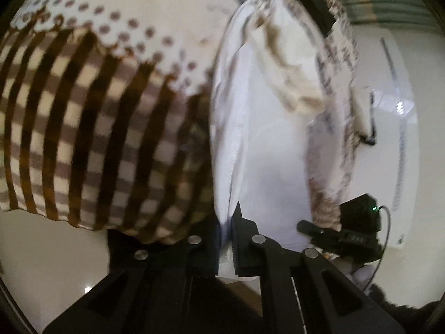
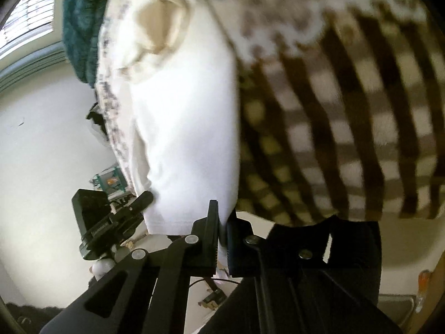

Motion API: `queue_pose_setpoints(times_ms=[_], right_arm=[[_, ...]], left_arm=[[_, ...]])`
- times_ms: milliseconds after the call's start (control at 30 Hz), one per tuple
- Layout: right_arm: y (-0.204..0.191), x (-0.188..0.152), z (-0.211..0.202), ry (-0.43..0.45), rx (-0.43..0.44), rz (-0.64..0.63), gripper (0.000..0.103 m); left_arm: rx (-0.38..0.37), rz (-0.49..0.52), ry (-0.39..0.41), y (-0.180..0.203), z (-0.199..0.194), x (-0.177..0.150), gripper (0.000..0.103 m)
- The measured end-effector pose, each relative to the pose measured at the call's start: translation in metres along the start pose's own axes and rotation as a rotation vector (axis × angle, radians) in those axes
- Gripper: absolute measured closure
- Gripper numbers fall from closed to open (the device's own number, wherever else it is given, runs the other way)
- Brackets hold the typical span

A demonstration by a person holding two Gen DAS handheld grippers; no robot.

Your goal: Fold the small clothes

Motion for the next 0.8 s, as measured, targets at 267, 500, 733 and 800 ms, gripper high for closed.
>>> queue_pose_setpoints(times_ms=[267, 500, 733, 800], right_arm=[[-0.080, 0.038, -0.051, 0.057, 0.186, -0.001, 0.098], [-0.153, 0.156, -0.079, 0.208, 0.291, 0.046, 0.098], [-0.182, 0.243, -0.101, 0.304, 0.341, 0.102, 0.043], [-0.185, 0.244, -0.109, 0.326, 0.295, 0.064, 0.042]], left_arm=[[-0.195, -0.121, 0.158, 0.036, -0.031, 0.084, 0.099], [-0.216, -0.088, 0.276, 0.041, -0.020, 0.223, 0.098], [-0.218, -0.148, 0.302, 0.018, -0.010, 0.286, 0.050], [-0.209, -0.146, 0.326, 0.011, -0.019, 0.287, 0.048]])
Point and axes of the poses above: each gripper's, at about its wrist camera, not at the fingertips, and z roughly the way its jaws point, y to its right, x to its top, the point moved 4 cm from there along z, roughly the way its jaws point, and after that the axes turned 13 degrees about z, right-handed, at the moved point
